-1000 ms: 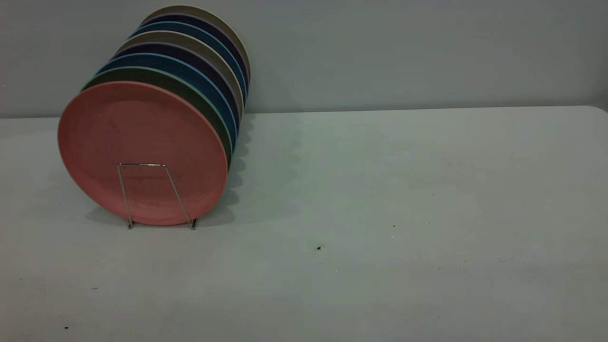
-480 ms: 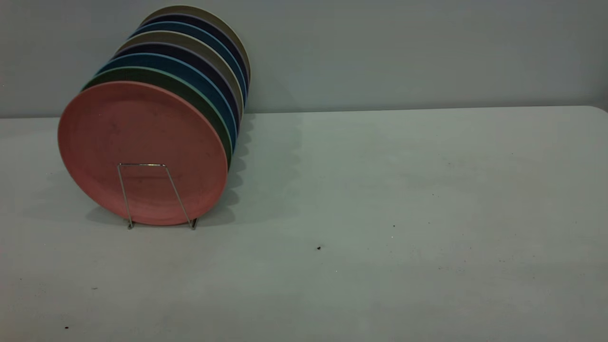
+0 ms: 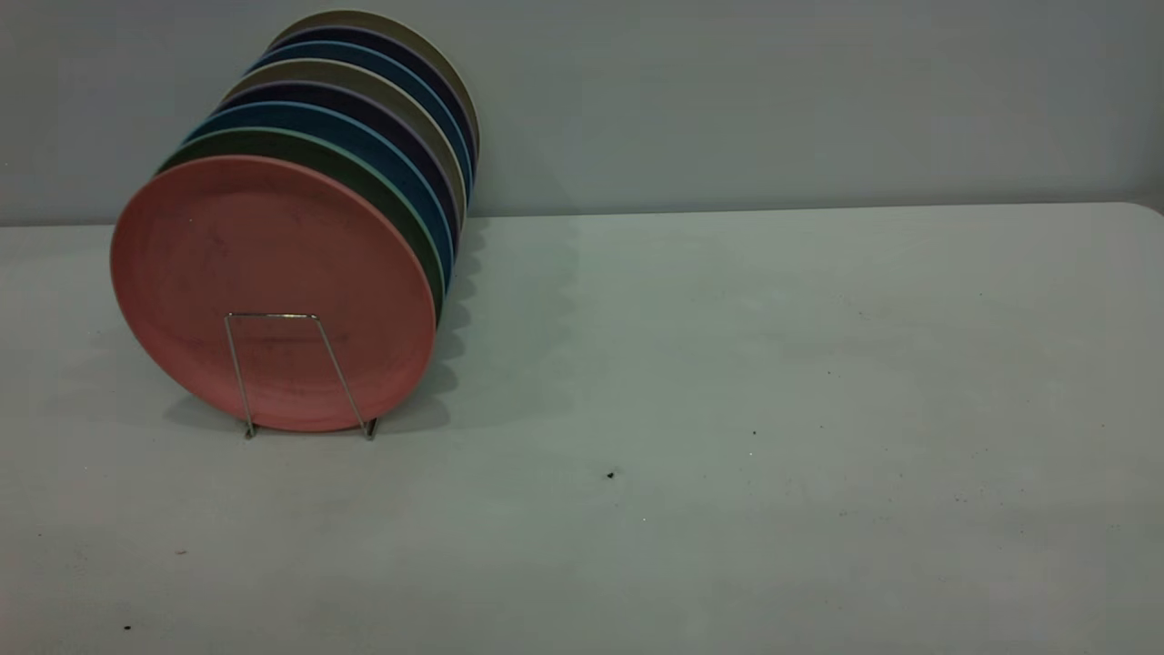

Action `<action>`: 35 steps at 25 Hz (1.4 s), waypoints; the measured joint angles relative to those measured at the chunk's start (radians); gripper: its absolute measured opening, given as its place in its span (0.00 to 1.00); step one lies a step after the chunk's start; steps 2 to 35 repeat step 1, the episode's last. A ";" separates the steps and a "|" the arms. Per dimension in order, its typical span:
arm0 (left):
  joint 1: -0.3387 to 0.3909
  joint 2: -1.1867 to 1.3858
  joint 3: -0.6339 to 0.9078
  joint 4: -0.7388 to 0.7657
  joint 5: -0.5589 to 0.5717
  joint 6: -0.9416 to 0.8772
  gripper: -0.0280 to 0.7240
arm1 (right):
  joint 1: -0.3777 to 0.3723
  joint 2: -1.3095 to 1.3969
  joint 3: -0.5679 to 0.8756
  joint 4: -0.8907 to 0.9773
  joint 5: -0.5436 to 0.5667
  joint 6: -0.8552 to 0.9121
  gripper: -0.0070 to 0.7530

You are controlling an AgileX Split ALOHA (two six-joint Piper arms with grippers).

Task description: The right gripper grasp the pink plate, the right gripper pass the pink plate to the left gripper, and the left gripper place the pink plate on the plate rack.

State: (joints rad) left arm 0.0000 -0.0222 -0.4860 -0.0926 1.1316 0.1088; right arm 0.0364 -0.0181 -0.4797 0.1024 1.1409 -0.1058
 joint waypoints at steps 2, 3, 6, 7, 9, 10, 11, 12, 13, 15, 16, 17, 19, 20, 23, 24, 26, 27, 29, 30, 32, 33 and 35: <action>0.000 0.000 0.000 0.000 0.000 0.000 0.56 | 0.000 0.000 0.000 0.000 0.000 0.000 0.33; 0.000 0.000 0.000 0.000 0.000 0.000 0.56 | 0.000 0.000 0.000 0.000 0.000 0.000 0.33; 0.000 0.000 0.000 0.000 0.000 0.000 0.56 | 0.000 0.000 0.000 0.000 0.000 0.000 0.33; 0.000 0.000 0.000 0.000 0.000 0.000 0.56 | 0.000 0.000 0.000 0.000 0.000 0.000 0.33; 0.000 0.000 0.000 0.000 0.000 0.000 0.56 | 0.000 0.000 0.000 0.000 0.000 0.000 0.33; 0.000 0.000 0.000 0.000 0.000 0.000 0.56 | 0.000 0.000 0.000 0.000 0.000 0.000 0.33; 0.000 0.000 0.000 0.000 0.000 0.000 0.56 | 0.000 0.000 0.000 0.000 0.000 0.000 0.33; 0.000 0.000 0.000 0.000 0.000 0.000 0.56 | 0.000 0.000 0.000 0.000 0.000 0.000 0.33; 0.000 0.000 0.000 0.000 0.000 0.000 0.56 | 0.000 0.000 0.000 0.000 0.000 0.000 0.33; 0.000 0.000 0.000 0.000 0.000 0.000 0.56 | 0.000 0.000 0.000 0.000 0.000 0.000 0.33; 0.000 0.000 0.000 0.000 0.000 0.000 0.56 | 0.000 0.000 0.000 0.000 0.000 0.000 0.33; 0.000 0.000 0.000 0.000 0.000 0.000 0.56 | 0.000 0.000 0.000 0.000 0.000 0.000 0.33; 0.000 0.000 0.000 0.000 0.000 0.000 0.56 | 0.000 0.000 0.000 0.000 0.000 0.000 0.33; 0.000 0.000 0.000 0.000 0.000 0.000 0.56 | 0.000 0.000 0.000 0.000 0.000 0.000 0.33; 0.000 0.000 0.000 0.000 0.000 0.000 0.56 | 0.000 0.000 0.000 0.000 0.000 0.000 0.33; 0.000 0.000 0.000 0.000 0.000 0.000 0.56 | 0.000 0.000 0.000 0.000 0.000 0.000 0.33; 0.000 0.000 0.000 0.000 0.000 0.000 0.56 | 0.000 0.000 0.000 0.000 0.000 0.000 0.33; 0.000 0.000 0.000 0.000 0.000 0.000 0.56 | 0.000 0.000 0.000 0.000 0.000 0.000 0.33; 0.000 0.000 0.000 0.000 0.000 0.000 0.56 | 0.000 0.000 0.000 0.000 0.000 0.000 0.33; 0.000 0.000 0.000 0.000 0.000 0.000 0.56 | 0.000 0.000 0.000 0.000 0.000 0.000 0.33; 0.000 0.000 0.000 0.000 0.000 0.000 0.56 | 0.000 0.000 0.000 0.000 0.000 0.000 0.33; 0.000 0.000 0.000 0.000 0.000 0.000 0.56 | 0.000 0.000 0.000 0.000 0.000 0.000 0.33; 0.000 0.000 0.000 0.000 0.000 0.000 0.56 | 0.000 0.000 0.000 0.000 0.000 0.000 0.33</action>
